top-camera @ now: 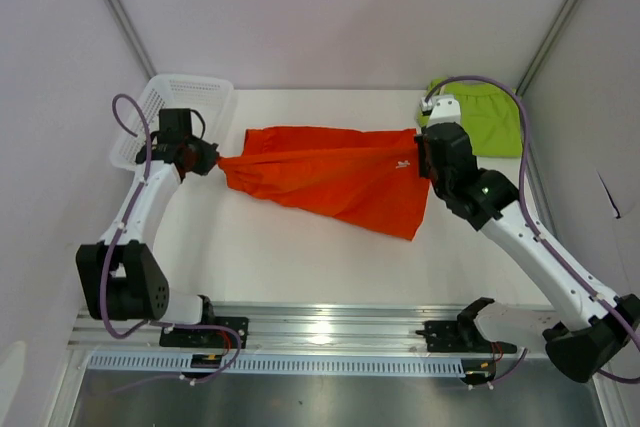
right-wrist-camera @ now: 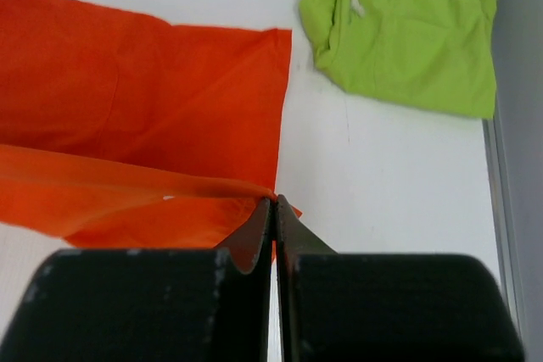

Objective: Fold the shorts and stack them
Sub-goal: Fold the shorts

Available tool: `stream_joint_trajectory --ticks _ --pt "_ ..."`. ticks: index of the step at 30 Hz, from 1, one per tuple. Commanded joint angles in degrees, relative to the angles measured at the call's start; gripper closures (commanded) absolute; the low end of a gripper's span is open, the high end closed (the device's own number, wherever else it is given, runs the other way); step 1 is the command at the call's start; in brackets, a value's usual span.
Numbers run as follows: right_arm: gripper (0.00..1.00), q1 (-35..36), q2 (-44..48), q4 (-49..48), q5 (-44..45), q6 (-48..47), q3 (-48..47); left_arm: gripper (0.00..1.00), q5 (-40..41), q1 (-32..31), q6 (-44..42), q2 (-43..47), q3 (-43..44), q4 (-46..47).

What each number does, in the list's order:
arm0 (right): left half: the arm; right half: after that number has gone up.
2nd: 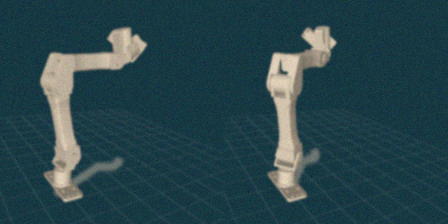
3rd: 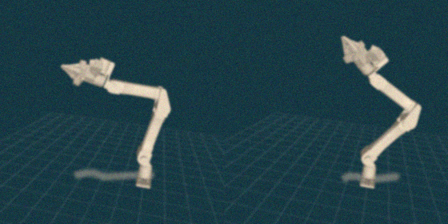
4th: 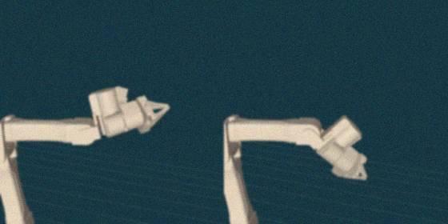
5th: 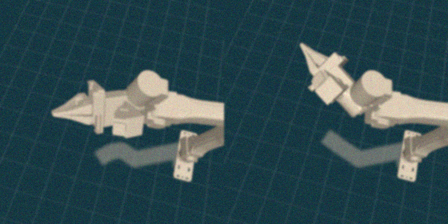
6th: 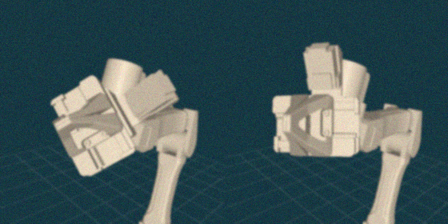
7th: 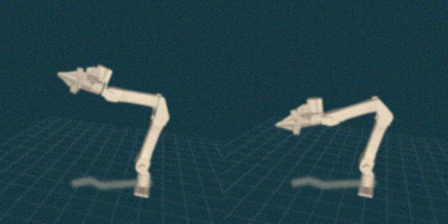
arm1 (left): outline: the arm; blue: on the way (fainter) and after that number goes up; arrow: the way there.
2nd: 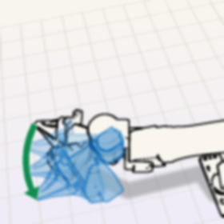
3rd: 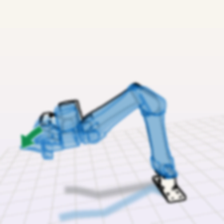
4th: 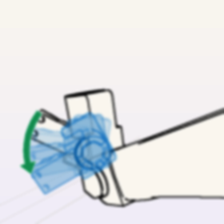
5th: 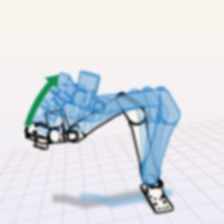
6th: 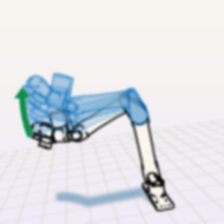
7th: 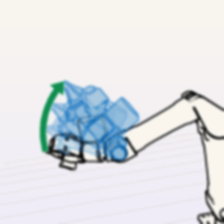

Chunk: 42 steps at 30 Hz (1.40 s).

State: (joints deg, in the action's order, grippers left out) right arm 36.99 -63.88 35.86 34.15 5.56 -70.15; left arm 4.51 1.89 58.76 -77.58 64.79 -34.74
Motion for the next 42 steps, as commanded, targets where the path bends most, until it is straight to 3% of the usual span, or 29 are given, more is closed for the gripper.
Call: stream_joint_trajectory --ticks 1,5,18,33,42 --pt "1.0 -6.7 -2.5 -8.7 -7.6 -6.7 -2.4 1.0 2.2 0.9 3.4 -4.1 5.6 0.6" --pt "1.0 -11.8 -10.1 -10.5 -16.3 -6.2 -6.9 1.0 1.6 0.9 5.0 -9.7 11.3 0.6" --pt "1.0 -20.2 -28.5 -15.3 -27.4 -8.0 -19.5 1.0 -0.6 0.9 8.1 -27.6 26.7 -3.2" --pt "1.0 -27.2 -46.0 -18.7 -33.4 -5.9 -27.8 1.0 -8.1 0.8 13.0 -35.9 28.8 13.3" --pt "1.0 -29.7 -50.2 -22.2 -34.2 -3.1 -27.9 1.0 -9.6 -0.7 14.1 -40.7 32.4 20.2"
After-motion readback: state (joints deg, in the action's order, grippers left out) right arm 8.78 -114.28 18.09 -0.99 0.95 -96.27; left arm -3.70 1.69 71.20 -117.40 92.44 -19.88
